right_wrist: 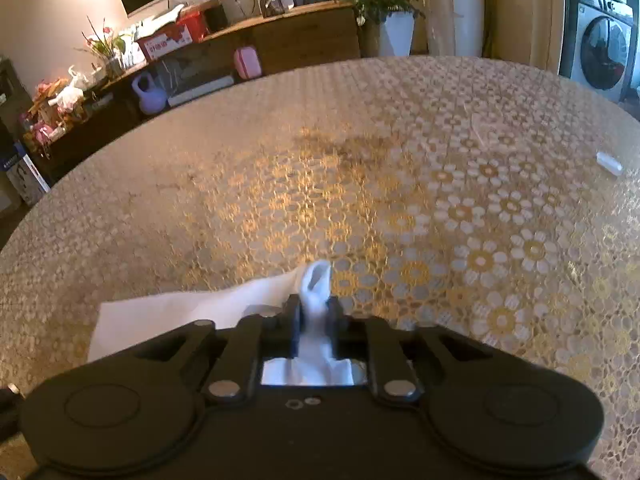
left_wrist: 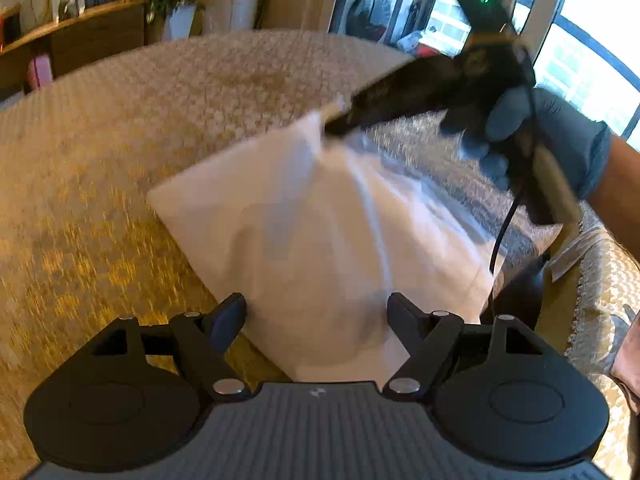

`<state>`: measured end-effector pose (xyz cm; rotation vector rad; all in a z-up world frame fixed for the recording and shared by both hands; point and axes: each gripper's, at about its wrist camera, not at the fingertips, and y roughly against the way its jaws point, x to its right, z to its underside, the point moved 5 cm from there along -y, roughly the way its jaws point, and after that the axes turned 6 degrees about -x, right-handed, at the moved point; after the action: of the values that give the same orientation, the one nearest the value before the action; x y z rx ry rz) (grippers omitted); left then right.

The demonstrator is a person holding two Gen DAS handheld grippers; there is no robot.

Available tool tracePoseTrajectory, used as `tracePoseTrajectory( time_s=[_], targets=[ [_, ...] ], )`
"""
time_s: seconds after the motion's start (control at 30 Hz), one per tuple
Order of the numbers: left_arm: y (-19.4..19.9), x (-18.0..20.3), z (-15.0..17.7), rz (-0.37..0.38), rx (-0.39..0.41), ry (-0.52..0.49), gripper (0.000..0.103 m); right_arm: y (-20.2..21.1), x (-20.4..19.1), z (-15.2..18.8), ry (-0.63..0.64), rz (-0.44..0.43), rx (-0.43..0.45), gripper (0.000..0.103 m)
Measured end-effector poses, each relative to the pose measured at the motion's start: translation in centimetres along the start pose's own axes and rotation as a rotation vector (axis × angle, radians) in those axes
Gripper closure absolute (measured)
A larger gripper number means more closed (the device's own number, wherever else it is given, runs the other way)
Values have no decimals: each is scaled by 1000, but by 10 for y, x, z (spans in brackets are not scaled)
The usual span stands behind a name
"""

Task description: Fold clothes

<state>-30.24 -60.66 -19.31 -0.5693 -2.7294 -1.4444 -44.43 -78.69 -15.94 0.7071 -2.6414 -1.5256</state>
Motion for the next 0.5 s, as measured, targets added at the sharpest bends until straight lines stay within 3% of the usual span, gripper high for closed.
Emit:
tracePoseTrajectory(
  time_s=[0.17, 0.23, 0.5],
  targets=[
    [5, -5, -35, -36, 62, -61, 26, 36, 7, 3, 17, -4, 28, 0],
    [0, -11, -49, -40, 73, -45, 26, 51, 3, 11, 83, -14, 19, 0],
    [-33, -35, -71, -56, 30, 53, 26, 56, -25, 75, 352, -59, -126, 0]
  ],
)
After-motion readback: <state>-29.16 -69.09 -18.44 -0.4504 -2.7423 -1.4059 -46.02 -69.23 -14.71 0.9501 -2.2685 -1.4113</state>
